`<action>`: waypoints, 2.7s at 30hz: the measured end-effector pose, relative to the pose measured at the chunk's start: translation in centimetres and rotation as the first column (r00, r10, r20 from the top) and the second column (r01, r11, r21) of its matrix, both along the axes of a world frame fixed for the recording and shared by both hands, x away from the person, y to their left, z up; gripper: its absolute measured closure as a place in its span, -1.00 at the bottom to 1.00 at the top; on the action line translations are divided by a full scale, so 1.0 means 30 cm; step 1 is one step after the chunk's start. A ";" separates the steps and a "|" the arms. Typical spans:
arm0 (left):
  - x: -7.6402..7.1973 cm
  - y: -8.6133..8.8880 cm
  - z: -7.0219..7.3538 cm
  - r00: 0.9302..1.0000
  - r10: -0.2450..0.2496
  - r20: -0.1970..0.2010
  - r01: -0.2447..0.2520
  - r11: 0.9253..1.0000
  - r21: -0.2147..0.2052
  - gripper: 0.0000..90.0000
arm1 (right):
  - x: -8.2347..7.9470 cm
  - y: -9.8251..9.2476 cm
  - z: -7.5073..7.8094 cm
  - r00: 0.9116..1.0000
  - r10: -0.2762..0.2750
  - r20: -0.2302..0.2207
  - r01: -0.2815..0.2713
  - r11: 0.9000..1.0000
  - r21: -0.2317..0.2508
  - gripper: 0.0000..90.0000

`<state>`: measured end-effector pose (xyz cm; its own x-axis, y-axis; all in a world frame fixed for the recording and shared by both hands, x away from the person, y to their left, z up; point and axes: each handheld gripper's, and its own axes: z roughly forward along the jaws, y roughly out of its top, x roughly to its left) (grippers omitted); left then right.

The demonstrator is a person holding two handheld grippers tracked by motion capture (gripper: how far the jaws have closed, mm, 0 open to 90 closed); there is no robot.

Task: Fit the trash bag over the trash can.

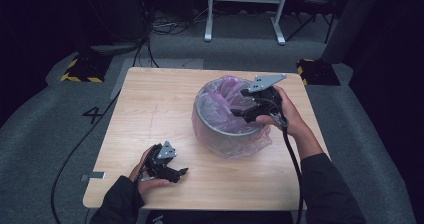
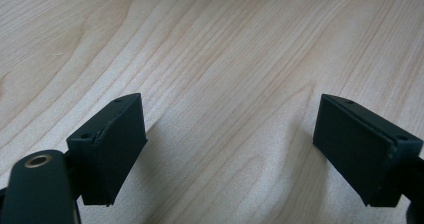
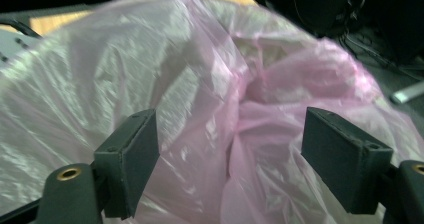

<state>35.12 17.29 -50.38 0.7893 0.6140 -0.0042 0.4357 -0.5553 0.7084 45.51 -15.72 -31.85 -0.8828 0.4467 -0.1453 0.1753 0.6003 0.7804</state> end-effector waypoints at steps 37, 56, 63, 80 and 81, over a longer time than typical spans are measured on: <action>-0.001 0.001 0.000 1.000 -0.005 0.001 0.005 1.000 -0.004 -0.69 | 0.073 0.049 -0.056 0.977 -0.032 -0.210 -0.022 0.967 -0.254 -0.51; -0.001 0.001 0.000 1.000 -0.006 0.000 0.006 1.000 -0.004 -0.69 | -0.011 -0.047 0.012 0.996 -0.079 -0.043 0.078 0.997 -0.021 -0.57; -0.001 0.001 0.000 1.000 -0.006 0.001 0.006 1.000 -0.004 -0.69 | -0.054 -0.099 0.027 0.997 -0.079 -0.001 0.079 0.997 0.021 -0.59; -0.001 0.001 0.000 1.000 -0.006 0.001 0.006 1.000 -0.005 -0.69 | -0.181 -0.208 0.027 0.991 -0.108 0.081 0.104 0.993 0.050 -0.59; -0.001 0.001 0.000 1.000 -0.005 0.001 0.005 1.000 -0.004 -0.69 | -0.189 -0.213 0.026 0.990 -0.109 0.090 0.105 0.993 0.049 -0.60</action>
